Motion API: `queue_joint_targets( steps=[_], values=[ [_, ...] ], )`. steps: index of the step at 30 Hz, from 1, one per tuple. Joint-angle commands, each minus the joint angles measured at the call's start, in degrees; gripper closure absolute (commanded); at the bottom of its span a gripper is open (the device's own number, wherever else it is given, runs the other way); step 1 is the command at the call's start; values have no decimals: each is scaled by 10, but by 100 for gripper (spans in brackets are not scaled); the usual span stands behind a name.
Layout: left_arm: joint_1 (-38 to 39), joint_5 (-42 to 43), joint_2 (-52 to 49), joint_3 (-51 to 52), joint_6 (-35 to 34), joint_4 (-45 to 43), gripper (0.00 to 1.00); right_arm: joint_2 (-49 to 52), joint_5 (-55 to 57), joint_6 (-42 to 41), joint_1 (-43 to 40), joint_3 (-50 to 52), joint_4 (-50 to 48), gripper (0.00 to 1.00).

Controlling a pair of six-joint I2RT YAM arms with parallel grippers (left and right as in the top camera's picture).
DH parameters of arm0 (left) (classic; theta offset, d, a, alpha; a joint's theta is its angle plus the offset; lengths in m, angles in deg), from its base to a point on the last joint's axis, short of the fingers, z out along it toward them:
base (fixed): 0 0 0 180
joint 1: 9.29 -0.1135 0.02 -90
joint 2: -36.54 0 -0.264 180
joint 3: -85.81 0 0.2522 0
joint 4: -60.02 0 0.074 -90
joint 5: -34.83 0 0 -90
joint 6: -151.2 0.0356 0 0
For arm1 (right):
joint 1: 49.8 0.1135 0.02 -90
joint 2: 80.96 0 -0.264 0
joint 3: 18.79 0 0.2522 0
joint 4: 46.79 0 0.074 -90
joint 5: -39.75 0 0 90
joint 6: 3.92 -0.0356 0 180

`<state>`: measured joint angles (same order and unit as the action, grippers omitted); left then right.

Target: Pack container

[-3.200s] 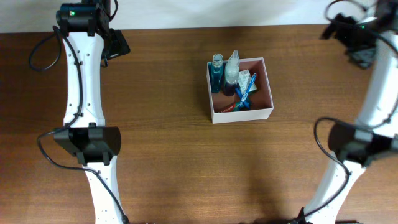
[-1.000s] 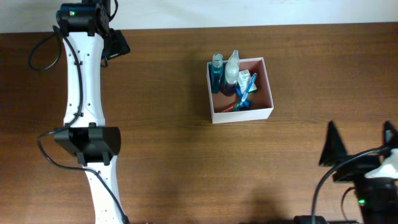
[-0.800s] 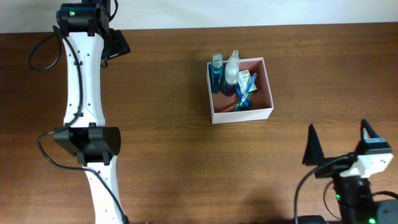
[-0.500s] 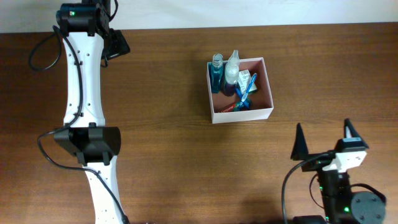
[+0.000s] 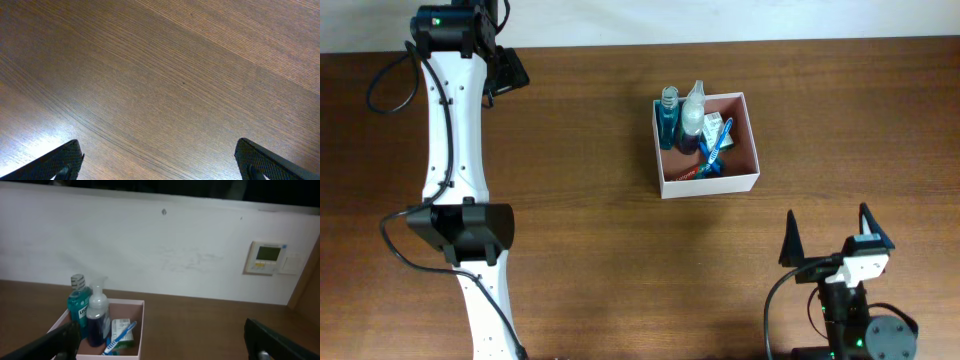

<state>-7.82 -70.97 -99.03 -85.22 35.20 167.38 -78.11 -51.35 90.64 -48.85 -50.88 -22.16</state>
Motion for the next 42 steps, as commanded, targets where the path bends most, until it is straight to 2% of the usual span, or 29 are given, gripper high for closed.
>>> queue_joint_targets(
  steps=[1, 9, 19, 27, 42],
  values=[
    [0, 2, -3, 1, -5, -1, 0, -25, -2, -1, 5, 26, -8, 1],
    [0, 2, -3, 1, -5, -1, 1, -26, 1, 0, 5, 68, -14, 1],
    [0, 2, -3, 1, -5, -1, 0, -26, 3, -1, 5, 176, -116, 1],
    [0, 2, -3, 1, -5, -1, 1, -26, 3, -1, 5, 180, -66, 1],
    [0, 2, -3, 1, -5, -1, 1, -26, 3, -1, 5, 180, -64, 1]
  ],
)
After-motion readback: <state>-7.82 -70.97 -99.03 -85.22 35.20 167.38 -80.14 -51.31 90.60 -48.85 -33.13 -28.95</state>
